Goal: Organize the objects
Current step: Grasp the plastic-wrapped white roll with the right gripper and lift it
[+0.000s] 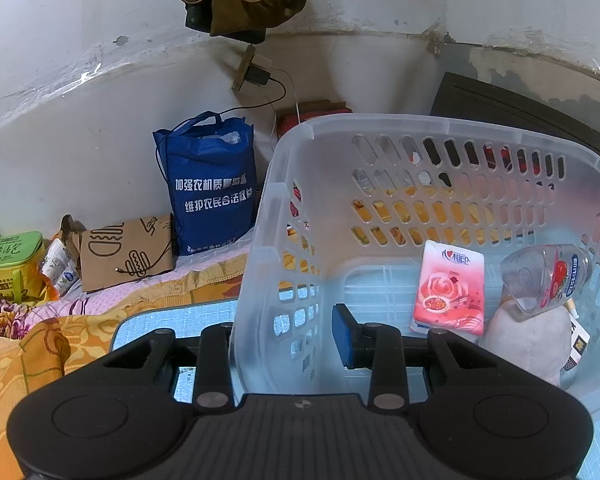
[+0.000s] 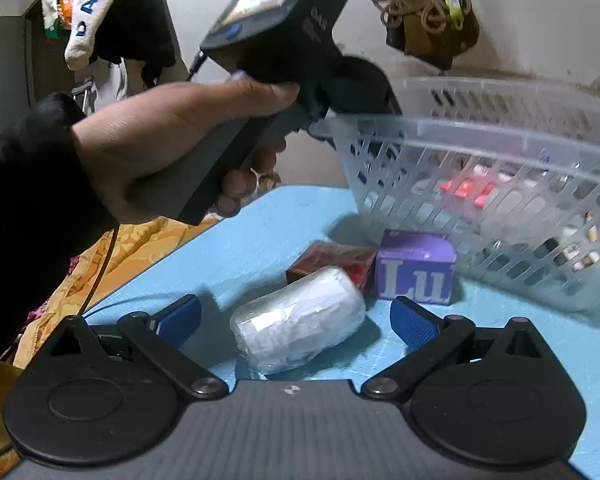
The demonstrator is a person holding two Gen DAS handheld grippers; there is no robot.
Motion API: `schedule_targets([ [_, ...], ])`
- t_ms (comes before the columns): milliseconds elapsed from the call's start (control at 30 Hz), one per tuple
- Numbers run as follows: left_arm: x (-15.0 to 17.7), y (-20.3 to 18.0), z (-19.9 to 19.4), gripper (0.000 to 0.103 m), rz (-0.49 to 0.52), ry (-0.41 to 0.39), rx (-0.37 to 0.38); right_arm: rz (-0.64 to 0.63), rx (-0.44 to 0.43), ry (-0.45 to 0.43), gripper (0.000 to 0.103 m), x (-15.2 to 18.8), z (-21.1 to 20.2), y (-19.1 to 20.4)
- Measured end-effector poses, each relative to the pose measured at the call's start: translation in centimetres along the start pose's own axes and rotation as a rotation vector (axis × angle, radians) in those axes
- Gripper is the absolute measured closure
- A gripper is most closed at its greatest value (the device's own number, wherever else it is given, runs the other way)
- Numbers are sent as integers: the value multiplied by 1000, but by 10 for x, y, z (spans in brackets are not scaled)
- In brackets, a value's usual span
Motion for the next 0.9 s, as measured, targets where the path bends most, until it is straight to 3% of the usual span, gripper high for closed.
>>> schedule_targets([
  [200, 0, -1, 0, 64, 0, 0, 1, 5, 15, 67, 1, 7, 13, 3],
  [267, 0, 0, 0, 64, 0, 0, 0, 2, 12, 70, 8, 9, 13, 3],
  [333, 0, 0, 0, 64, 0, 0, 0, -3, 16, 76, 22, 11, 13, 4],
  [367, 0, 0, 0, 64, 0, 0, 0, -5, 16, 74, 24, 13, 12, 3],
  [900, 0, -1, 0, 64, 0, 0, -2, 28, 69, -62, 27, 6, -39, -23],
])
Point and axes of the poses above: each gripper's, at about its wrist camera, not at the fingertips, and z roughly the way its jaws point, y to its left, x to its underside, the point moved 5 cm from there along z, roughly the way its jaws point, and after that the axes turned 4 degrees about -y, right-handed, at the moved point
